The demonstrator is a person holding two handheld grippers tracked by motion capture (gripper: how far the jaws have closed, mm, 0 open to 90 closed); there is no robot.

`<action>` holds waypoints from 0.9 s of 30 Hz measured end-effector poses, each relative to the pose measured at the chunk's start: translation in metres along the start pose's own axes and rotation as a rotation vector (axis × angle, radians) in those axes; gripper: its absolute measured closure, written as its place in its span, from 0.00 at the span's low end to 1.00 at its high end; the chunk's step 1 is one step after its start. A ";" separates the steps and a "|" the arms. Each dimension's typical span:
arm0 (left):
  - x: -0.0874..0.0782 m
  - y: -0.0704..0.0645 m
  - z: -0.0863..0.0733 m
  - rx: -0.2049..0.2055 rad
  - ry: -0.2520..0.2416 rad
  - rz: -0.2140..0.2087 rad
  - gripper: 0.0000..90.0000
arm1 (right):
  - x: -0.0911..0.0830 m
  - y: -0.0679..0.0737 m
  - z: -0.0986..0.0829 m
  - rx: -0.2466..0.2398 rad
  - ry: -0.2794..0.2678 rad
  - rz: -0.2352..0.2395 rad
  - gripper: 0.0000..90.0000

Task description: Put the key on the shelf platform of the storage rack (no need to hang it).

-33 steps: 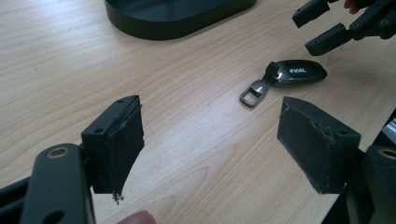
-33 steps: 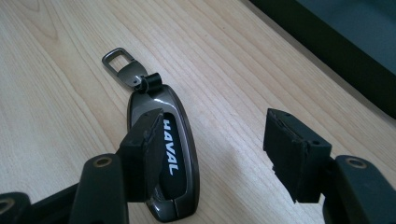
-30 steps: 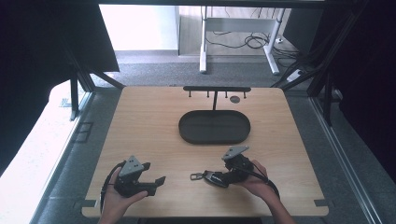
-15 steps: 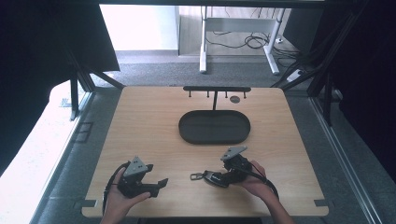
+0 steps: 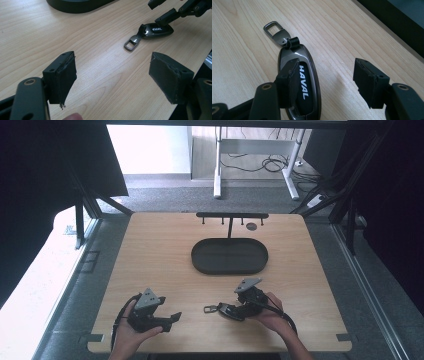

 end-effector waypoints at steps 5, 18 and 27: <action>0.000 -0.001 0.000 0.002 0.002 -0.005 0.25 | 0.000 0.002 -0.001 -0.005 -0.001 0.008 0.43; 0.003 -0.002 -0.001 0.005 0.015 -0.007 0.25 | 0.005 0.002 -0.005 -0.004 0.006 0.004 0.42; 0.004 -0.002 -0.001 0.006 0.017 -0.009 0.25 | 0.005 0.002 -0.006 0.001 0.007 0.006 0.43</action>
Point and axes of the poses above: each handheld gripper's, and its own axes: x roughly forward along the jaws, z roughly out of its top, y roughly to its left, the point moved 1 cm from there along x, roughly forward along the jaws, and after that the axes turned 2 degrees about -y, right-handed, at the moved point
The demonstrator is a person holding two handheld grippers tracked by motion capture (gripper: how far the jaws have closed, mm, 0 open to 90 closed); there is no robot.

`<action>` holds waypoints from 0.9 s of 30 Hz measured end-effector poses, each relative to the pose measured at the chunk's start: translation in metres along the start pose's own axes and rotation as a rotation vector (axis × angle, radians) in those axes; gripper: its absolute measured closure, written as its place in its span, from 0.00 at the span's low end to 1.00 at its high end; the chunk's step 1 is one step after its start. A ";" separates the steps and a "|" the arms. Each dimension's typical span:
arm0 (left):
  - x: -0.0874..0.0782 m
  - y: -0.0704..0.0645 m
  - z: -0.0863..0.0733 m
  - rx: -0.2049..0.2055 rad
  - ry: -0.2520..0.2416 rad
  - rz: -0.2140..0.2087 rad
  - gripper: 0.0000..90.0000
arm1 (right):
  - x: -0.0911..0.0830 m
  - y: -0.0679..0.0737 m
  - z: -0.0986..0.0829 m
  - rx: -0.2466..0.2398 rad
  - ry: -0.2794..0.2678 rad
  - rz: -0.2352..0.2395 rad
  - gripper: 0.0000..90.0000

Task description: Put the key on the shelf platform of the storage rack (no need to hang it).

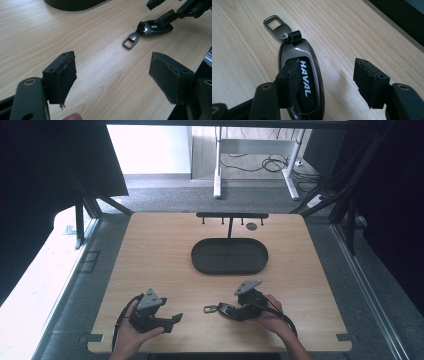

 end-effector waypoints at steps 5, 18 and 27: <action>0.001 -0.001 0.000 0.003 0.003 -0.003 0.25 | 0.001 0.000 -0.001 0.001 -0.002 -0.002 0.43; 0.002 -0.002 0.000 0.007 0.010 -0.005 0.25 | 0.006 0.001 -0.005 0.000 0.009 -0.005 0.42; 0.004 -0.003 0.000 0.015 0.019 -0.009 0.24 | 0.007 0.002 -0.006 0.005 0.005 -0.002 0.43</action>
Point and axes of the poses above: each handheld gripper's, and its own axes: x roughly forward along the jaws, z roughly out of its top, y roughly to its left, the point moved 1 cm from there along x, roughly forward along the jaws, and after that the axes turned 2 degrees about -y, right-handed, at the moved point
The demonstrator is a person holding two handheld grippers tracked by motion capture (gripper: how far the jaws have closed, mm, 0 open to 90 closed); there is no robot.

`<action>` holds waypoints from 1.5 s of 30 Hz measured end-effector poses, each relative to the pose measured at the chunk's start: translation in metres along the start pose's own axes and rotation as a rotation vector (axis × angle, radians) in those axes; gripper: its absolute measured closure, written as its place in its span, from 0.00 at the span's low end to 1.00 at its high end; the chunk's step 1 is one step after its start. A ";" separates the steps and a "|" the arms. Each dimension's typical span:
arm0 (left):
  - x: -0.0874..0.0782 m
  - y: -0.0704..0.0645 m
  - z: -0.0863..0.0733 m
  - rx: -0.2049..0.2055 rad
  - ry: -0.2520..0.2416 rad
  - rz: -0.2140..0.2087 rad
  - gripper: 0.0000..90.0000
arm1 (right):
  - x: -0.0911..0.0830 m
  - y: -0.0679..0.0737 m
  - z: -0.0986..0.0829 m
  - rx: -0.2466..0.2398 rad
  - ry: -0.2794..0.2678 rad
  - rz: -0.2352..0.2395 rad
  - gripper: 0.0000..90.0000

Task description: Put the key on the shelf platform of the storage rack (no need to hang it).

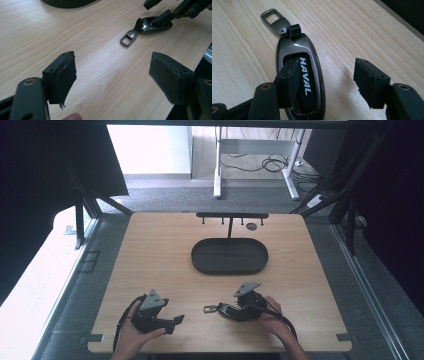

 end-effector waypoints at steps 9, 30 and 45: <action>0.001 0.000 0.000 -0.003 0.002 0.000 0.25 | 0.001 0.000 -0.001 0.008 -0.008 0.005 0.42; 0.002 0.000 0.000 -0.001 0.006 0.001 0.24 | 0.001 -0.001 0.001 0.004 -0.007 0.006 0.43; 0.002 0.000 0.000 -0.002 0.005 0.001 0.24 | -0.002 0.002 0.007 -0.016 -0.003 0.025 0.46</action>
Point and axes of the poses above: each handheld gripper's, and its own axes: x roughly forward along the jaws, z roughly out of its top, y roughly to its left, the point moved 1 cm from there along x, roughly forward along the jaws, and after that the axes turned 2 degrees about -y, right-handed, at the moved point
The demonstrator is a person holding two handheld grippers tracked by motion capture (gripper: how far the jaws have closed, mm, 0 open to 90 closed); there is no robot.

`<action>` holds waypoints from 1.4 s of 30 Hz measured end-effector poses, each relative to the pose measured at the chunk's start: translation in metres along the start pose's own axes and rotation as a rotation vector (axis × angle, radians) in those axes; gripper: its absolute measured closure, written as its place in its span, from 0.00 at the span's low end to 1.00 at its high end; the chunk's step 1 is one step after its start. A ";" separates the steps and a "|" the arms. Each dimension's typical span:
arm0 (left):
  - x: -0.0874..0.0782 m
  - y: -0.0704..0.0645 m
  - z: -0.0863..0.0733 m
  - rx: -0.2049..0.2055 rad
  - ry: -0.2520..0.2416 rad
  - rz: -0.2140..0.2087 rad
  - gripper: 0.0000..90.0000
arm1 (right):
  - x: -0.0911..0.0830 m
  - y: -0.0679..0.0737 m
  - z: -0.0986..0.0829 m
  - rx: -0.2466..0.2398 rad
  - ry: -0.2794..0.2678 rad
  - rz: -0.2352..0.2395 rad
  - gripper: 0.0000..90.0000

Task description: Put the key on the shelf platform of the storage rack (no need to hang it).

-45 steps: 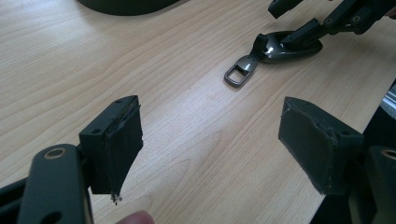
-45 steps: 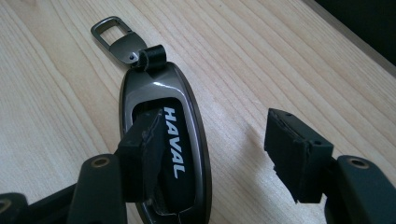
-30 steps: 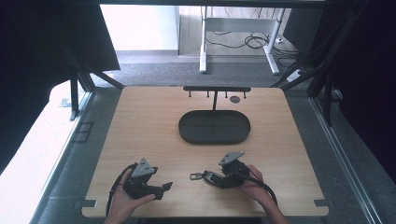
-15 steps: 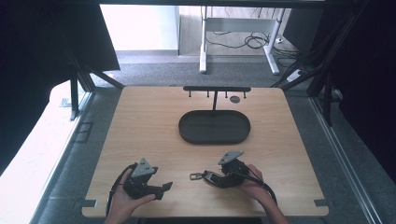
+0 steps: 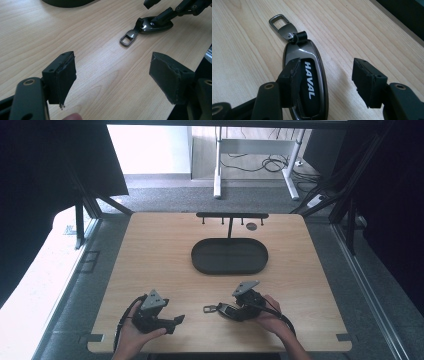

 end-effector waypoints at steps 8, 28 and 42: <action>-0.001 0.000 0.000 -0.002 -0.004 0.000 0.24 | -0.002 0.002 0.006 -0.014 0.008 0.023 0.47; -0.001 0.000 0.001 -0.001 -0.008 -0.001 0.24 | 0.003 0.011 0.011 -0.056 0.097 0.066 0.45; -0.002 0.001 0.001 -0.005 -0.009 -0.001 0.24 | 0.012 0.018 0.017 -0.116 0.220 0.069 0.48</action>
Point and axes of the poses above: each handheld gripper's, and its own axes: x roughly forward along the jaws, z roughly out of its top, y roughly to its left, the point moved 1 cm from there along x, roughly forward along the jaws, and after that the axes turned 2 degrees about -y, right-handed, at the moved point
